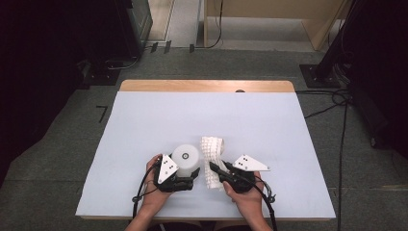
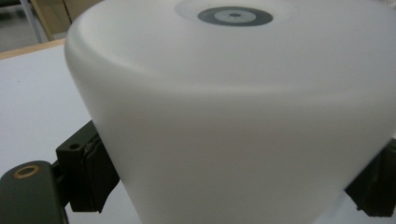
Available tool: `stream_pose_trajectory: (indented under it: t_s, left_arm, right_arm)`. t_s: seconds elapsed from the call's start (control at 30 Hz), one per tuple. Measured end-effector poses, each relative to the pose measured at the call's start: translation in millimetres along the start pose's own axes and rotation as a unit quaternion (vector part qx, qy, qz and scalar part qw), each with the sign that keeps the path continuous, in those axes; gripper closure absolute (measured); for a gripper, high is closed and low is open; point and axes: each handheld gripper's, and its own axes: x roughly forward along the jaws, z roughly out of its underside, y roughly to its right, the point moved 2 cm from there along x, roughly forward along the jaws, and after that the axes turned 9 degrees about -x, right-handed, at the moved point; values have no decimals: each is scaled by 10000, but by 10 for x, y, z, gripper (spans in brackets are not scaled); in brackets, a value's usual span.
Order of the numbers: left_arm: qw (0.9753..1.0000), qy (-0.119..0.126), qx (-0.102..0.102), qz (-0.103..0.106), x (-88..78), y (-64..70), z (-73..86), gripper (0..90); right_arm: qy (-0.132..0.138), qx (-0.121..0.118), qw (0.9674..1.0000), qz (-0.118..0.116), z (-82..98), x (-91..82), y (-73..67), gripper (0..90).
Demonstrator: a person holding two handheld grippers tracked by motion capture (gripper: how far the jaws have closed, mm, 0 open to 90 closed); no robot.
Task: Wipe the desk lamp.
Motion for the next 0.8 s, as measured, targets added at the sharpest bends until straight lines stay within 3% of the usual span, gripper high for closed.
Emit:
stream_pose_trajectory:
  t_s: [0.07, 0.2, 0.23, 0.37, 0.47, 0.53, 0.67, 0.8]
  left_arm:
    - [10000, -26, -49, 2, -3, 11, 9, 0]
    - [9993, -67, -284, -249, 10, 40, 21, 0]
    - [9987, -127, -266, -409, 34, 75, 32, 12]
    - [9986, -113, -142, -502, 39, 101, 31, 82]
    - [9988, -192, -100, -432, 29, 64, 8, 83]
    - [9989, -121, -101, -438, -1, 25, -21, 83]
    - [9992, 203, -326, -67, -127, -50, -139, 83]
    - [9985, 384, -310, 221, -199, -53, -208, 83]
  right_arm:
    - [-21, -13, 10000, 54, 20, 5, 28, 730]
    - [-132, 106, 9998, 71, 75, 25, 71, 730]
    - [-184, 129, 9997, 59, 102, 45, 80, 731]
    - [-257, 151, 9996, 29, 130, 74, 87, 732]
    - [-315, 144, 9994, 13, 144, 95, 88, 733]
    - [-336, 88, 9994, -35, 142, 109, 77, 734]
    - [-405, 82, 9991, -12, 136, 119, 35, 735]
    - [-424, -4, 9991, -95, 136, 150, -25, 734]
